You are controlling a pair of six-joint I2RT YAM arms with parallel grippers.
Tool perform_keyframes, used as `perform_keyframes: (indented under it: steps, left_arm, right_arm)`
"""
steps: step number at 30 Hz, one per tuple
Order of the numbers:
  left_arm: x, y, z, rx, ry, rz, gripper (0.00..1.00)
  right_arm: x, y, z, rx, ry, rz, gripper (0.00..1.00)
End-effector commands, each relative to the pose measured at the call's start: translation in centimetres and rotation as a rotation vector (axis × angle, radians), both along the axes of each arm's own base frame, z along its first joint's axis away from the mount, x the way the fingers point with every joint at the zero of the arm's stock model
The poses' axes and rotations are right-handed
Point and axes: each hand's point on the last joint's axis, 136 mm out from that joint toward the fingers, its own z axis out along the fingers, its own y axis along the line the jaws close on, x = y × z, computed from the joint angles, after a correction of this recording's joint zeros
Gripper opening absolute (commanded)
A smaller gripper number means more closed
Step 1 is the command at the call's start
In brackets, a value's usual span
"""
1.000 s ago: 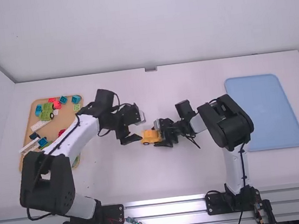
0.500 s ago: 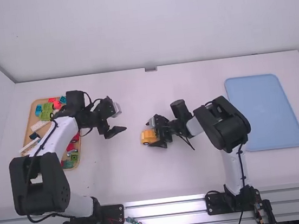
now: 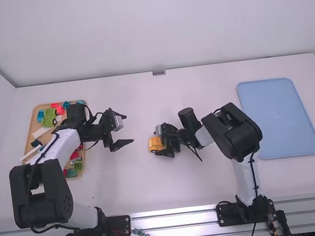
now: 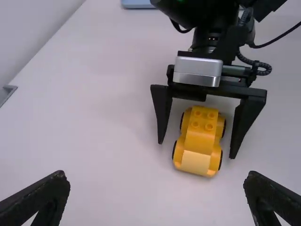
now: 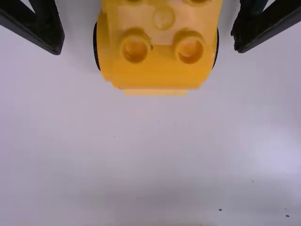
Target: Assemble lego blocks to make yellow taxi
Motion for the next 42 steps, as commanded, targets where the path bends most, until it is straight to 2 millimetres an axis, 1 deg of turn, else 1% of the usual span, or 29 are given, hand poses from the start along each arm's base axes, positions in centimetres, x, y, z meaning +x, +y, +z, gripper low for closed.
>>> perform_keyframes:
  steps: [1, 3, 6, 8, 11, 13, 14, 16, 17, 18, 21, 23, 27, 28, 29, 31, 33, 35, 36, 37, 38, 42]
  left_arm:
    - [-0.5, -0.5, 1.2, -0.043, -0.036, -0.03, 0.99]
    - [-0.5, -0.3, 1.2, -0.044, -0.037, -0.026, 0.99]
    - [-0.6, -0.5, 1.2, -0.044, -0.033, -0.03, 0.99]
    - [-0.6, -0.2, 1.2, -0.045, -0.029, -0.023, 0.99]
    - [-0.6, -0.2, 1.2, -0.045, -0.029, -0.022, 0.99]
    - [-0.6, -0.2, 1.1, -0.045, -0.026, -0.021, 0.99]
    - [-0.6, -0.2, 1.1, -0.045, -0.026, -0.022, 0.99]
    - [-0.6, -0.2, 1.1, -0.046, -0.023, -0.02, 0.99]
    - [-0.6, -0.2, 1.1, -0.046, -0.023, -0.02, 0.99]
    - [-0.7, -0.3, 1.1, -0.046, -0.023, -0.023, 0.99]
    - [-0.6, -0.2, 1.1, -0.042, -0.023, -0.019, 0.99]
    - [-0.6, -0.2, 1.0, -0.038, -0.021, -0.021, 0.99]
    - [-0.7, -0.3, 1.0, -0.036, -0.022, -0.024, 0.99]
    - [-0.6, -0.3, 1.0, -0.036, -0.024, -0.023, 0.99]
    - [-0.6, -0.3, 1.0, -0.035, -0.025, -0.023, 0.99]
    - [-0.5, -0.2, 1.0, -0.035, -0.029, -0.021, 0.99]
    - [-0.5, -0.1, 1.0, -0.034, -0.031, -0.017, 0.99]
    - [-0.4, -0.1, 1.0, -0.033, -0.034, -0.019, 0.99]
    - [-0.3, 0.0, 1.0, -0.027, -0.038, -0.014, 0.99]
    - [-0.3, 0.0, 1.0, -0.026, -0.039, -0.014, 0.99]
    - [-0.2, 0.0, 0.9, -0.018, -0.041, -0.013, 0.99]
    - [-0.1, 0.1, 0.8, -0.01, -0.045, -0.01, 0.99]
  right_arm:
    - [-0.3, 0.2, -1.5, -0.03, 0.036, -0.009, 0.94]
    - [-0.5, 0.4, -1.9, -0.035, 0.041, -0.004, 0.94]
    - [-0.4, 0.4, -1.9, -0.031, 0.04, -0.004, 0.93]
    - [-0.3, 0.4, -2.0, -0.031, 0.041, -0.004, 0.9]
    - [-0.4, 0.5, -1.9, -0.025, 0.041, 0.002, 0.82]
    - [-0.4, 0.4, -2.0, -0.028, 0.04, -0.002, 0.7]
    - [-0.4, 0.4, -2.0, -0.028, 0.041, -0.003, 0.68]
    - [-0.4, 0.4, -1.9, -0.026, 0.043, 0.0, 0.6]
    - [-0.4, 0.4, -1.9, -0.026, 0.043, 0.0, 0.59]
    - [-0.4, 0.4, -1.9, -0.026, 0.043, 0.0, 0.55]
    - [-0.4, 0.4, -1.9, -0.025, 0.04, -0.001, 0.53]
    - [-0.3, 0.4, -1.8, -0.024, 0.042, -0.003, 0.54]
    - [1.0, -0.4, -0.8, -0.008, 0.059, -0.055, 0.55]
    - [1.5, -0.7, -0.2, -0.003, 0.05, -0.068, 0.56]
    - [1.6, -0.8, -0.1, -0.002, 0.048, -0.07, 0.56]
    - [2.7, -1.7, 1.3, 0.004, 0.03, -0.1, 0.56]
    - [3.4, -2.5, 2.1, 0.005, 0.023, -0.127, 0.56]
    - [5.1, -4.3, 3.3, -0.006, 0.0, -0.194, 0.55]
    - [6.2, -5.5, 3.9, -0.018, -0.012, -0.241, 0.55]
    - [6.5, -5.8, 4.1, -0.021, -0.016, -0.255, 0.55]
    - [7.4, -7.2, 4.8, -0.033, -0.027, -0.302, 0.55]
    - [10.0, -12.3, 6.5, -0.082, -0.047, -0.465, 0.54]
